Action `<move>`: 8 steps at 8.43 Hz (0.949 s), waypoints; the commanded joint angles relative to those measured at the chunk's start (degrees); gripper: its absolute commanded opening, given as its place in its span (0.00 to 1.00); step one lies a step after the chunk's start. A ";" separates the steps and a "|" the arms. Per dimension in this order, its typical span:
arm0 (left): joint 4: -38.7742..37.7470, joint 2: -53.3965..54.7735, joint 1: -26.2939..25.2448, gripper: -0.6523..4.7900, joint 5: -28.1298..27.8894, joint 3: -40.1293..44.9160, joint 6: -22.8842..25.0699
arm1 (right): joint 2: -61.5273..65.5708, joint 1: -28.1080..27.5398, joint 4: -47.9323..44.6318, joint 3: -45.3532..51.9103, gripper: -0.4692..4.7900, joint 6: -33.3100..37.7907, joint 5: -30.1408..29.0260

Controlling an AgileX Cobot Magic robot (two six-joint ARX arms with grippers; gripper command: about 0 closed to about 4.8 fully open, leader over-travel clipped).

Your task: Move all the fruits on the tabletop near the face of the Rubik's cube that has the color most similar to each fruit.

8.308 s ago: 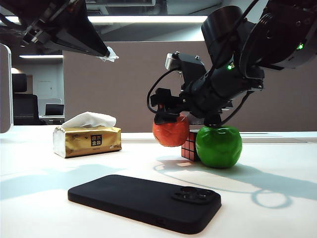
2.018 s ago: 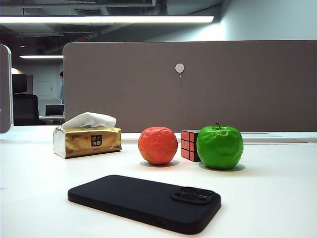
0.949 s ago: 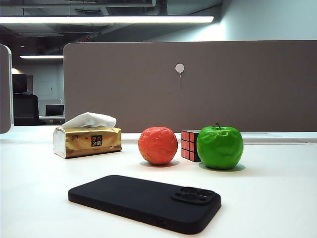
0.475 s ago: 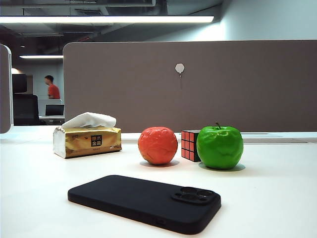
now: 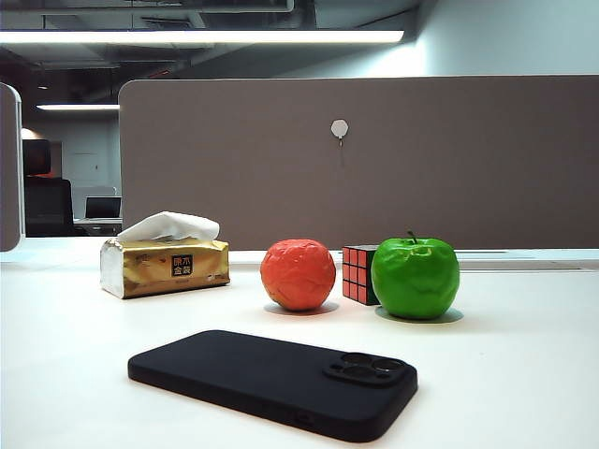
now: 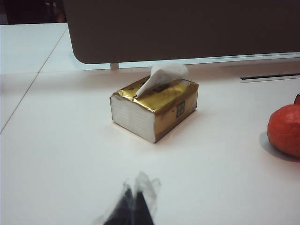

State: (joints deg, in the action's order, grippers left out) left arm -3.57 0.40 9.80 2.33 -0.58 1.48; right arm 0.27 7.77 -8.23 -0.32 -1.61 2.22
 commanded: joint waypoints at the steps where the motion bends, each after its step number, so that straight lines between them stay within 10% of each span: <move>1: 4.20 -0.02 0.02 0.11 -0.17 -0.04 0.22 | 0.04 -0.02 -1.03 0.04 0.09 0.11 2.82; 8: 7.15 -0.02 0.00 0.11 -0.17 -0.02 1.73 | 0.13 -5.22 1.16 0.02 0.09 -0.42 0.33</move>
State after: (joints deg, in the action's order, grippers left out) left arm 2.76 0.40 9.80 2.31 -0.56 2.98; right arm 0.34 3.09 -4.82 -0.32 -1.96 4.16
